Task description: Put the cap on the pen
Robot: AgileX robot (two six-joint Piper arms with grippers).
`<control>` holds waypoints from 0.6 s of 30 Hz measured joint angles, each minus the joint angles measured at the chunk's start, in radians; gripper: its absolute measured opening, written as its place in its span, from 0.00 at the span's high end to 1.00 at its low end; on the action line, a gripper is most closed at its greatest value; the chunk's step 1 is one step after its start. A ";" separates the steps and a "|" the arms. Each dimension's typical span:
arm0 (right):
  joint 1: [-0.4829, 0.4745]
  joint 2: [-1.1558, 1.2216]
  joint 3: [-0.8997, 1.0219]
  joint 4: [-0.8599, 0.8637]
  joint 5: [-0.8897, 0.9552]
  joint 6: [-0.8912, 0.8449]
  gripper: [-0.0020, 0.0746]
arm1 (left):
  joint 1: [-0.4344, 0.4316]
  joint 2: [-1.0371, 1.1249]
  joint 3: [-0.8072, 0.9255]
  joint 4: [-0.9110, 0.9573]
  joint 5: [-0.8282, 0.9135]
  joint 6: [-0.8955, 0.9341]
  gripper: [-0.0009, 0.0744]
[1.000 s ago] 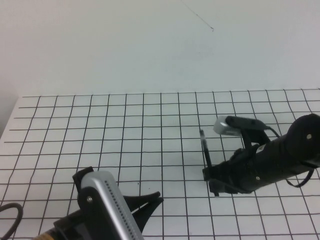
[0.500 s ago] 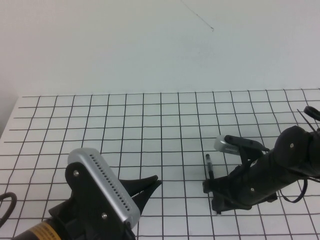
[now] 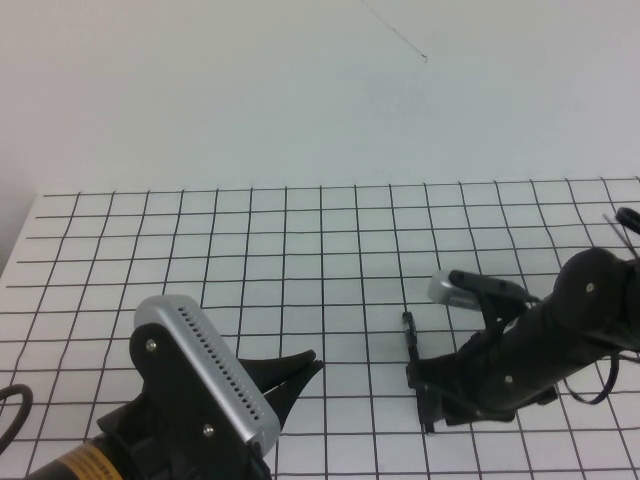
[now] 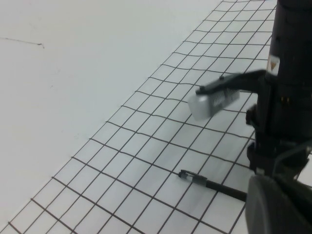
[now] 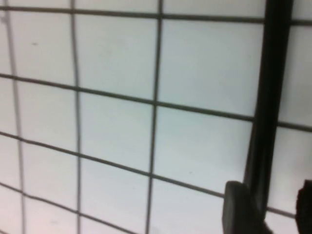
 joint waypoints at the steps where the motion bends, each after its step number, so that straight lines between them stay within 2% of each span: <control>1: 0.000 -0.016 0.000 0.000 0.000 0.000 0.58 | 0.000 0.000 0.000 0.000 0.000 0.000 0.99; 8: 0.002 -0.181 0.000 -0.007 0.009 -0.002 0.59 | 0.000 0.000 0.000 0.000 0.000 0.000 0.99; 11: 0.002 -0.281 0.000 -0.007 0.007 -0.026 0.63 | 0.000 0.000 0.000 0.000 0.000 0.000 0.99; 15: 0.002 -0.416 0.000 -0.022 -0.008 -0.085 0.78 | 0.000 0.000 0.000 0.002 -0.002 0.004 0.99; 18: 0.002 -0.522 0.000 -0.046 -0.013 -0.140 0.96 | 0.000 0.000 0.000 0.002 -0.002 0.074 0.99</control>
